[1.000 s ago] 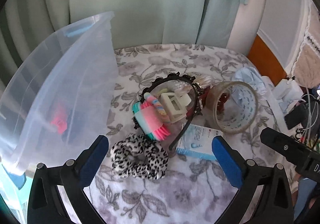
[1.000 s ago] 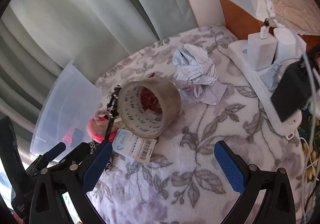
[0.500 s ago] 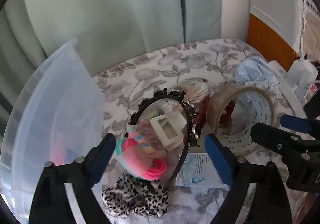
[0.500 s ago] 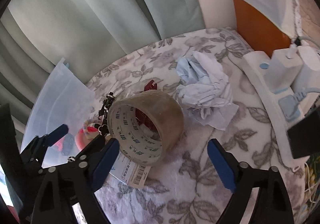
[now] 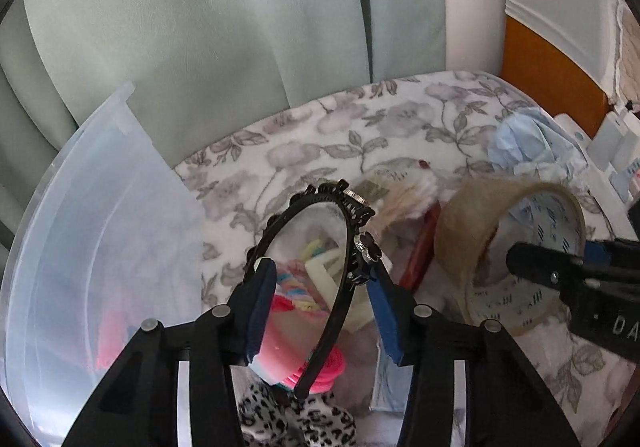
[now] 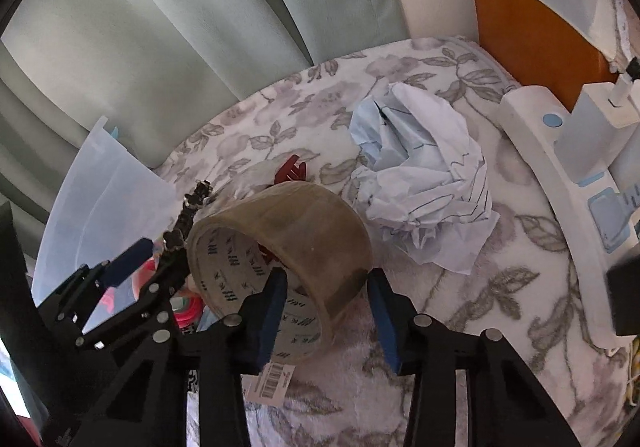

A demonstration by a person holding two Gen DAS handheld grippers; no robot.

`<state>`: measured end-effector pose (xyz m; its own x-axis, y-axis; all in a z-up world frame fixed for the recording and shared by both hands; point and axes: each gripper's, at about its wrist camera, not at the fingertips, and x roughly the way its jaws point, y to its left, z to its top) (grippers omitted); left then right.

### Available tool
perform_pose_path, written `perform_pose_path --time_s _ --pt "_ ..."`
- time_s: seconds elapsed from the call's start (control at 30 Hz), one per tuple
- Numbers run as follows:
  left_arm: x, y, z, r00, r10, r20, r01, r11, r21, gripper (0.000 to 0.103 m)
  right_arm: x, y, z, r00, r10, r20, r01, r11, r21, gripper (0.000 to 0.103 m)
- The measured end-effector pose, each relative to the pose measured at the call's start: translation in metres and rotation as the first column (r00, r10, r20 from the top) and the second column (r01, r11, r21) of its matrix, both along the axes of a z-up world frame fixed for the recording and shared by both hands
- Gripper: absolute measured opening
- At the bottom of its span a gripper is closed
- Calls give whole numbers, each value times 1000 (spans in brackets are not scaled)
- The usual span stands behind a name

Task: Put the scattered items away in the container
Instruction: 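Grasp the black headband with the left tool while the right tool grasps the tape roll, then carry the headband and tape roll over the clear box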

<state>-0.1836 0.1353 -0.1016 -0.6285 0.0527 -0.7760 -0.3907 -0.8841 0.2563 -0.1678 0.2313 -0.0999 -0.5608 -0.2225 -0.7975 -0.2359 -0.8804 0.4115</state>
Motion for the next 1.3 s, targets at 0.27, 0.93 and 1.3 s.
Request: perform_pose_path --time_s 0.27,0.93,1.3 --pt "-14 -10 15 999 40 -3 -40 995 87 16 5 6 9 1000 -22 -18 23 1000 21 26" --pt "18 -65 76 992 125 28 -127 928 351 8 56 1 55 995 -70 -72 73 997 33 23" --pt "55 -95 99 986 156 57 -164 870 465 8 92 -12 79 990 -88 -109 91 996 22 23"
